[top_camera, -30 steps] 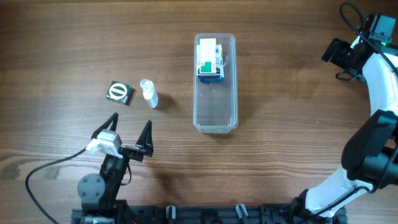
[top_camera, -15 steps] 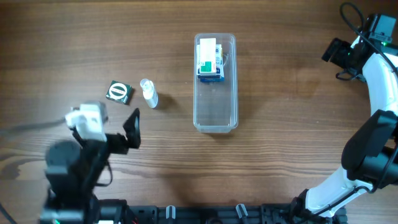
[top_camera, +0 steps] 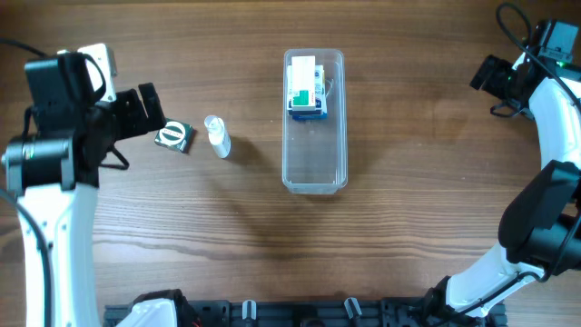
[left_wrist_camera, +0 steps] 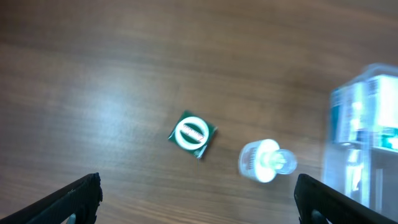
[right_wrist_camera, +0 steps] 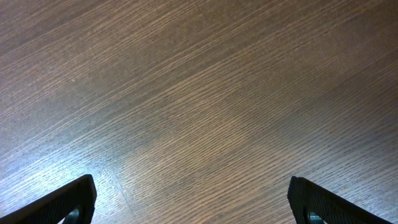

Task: Pack container
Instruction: 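Move the left gripper over the dark green ointment box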

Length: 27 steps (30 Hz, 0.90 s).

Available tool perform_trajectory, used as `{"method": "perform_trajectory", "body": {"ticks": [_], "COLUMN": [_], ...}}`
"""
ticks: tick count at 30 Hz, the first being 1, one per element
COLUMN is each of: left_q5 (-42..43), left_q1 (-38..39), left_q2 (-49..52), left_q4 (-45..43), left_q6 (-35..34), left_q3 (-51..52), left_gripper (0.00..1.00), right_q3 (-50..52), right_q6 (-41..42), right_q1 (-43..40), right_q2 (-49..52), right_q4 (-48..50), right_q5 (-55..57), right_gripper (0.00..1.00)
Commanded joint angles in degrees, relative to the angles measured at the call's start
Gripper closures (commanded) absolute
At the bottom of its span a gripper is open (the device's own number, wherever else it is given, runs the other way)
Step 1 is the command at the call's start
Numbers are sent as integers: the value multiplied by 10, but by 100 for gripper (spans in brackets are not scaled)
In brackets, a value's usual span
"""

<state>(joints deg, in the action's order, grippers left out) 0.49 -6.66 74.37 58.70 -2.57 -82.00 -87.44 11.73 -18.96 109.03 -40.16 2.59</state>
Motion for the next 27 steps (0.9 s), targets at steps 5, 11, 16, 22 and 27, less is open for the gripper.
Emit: {"method": "perform_trajectory", "body": {"ticks": [5,11,16,22,27], "left_q5": [-10,129,70,69,27], "left_q1": [-10,-9,-48,-50,-20], "left_q2": [103,192,245,258,259], "left_q4": [-15,-11,-19,-21,-19], "left_q6": [-37,-113,-455,-525,-603], "left_q3": [-10,-10,-9,-8,-8], "left_gripper": [0,0,0,0,0], "right_q3": [3,3,3,3,3], "right_q6": [7,7,7,7,7], "right_q1": [-1,-1,-1,-1,-1], "right_q2": [8,8,8,8,8], "right_q4": [1,1,1,1,1], "right_q5": [2,2,2,2,2], "right_gripper": [0,0,0,0,0]}}
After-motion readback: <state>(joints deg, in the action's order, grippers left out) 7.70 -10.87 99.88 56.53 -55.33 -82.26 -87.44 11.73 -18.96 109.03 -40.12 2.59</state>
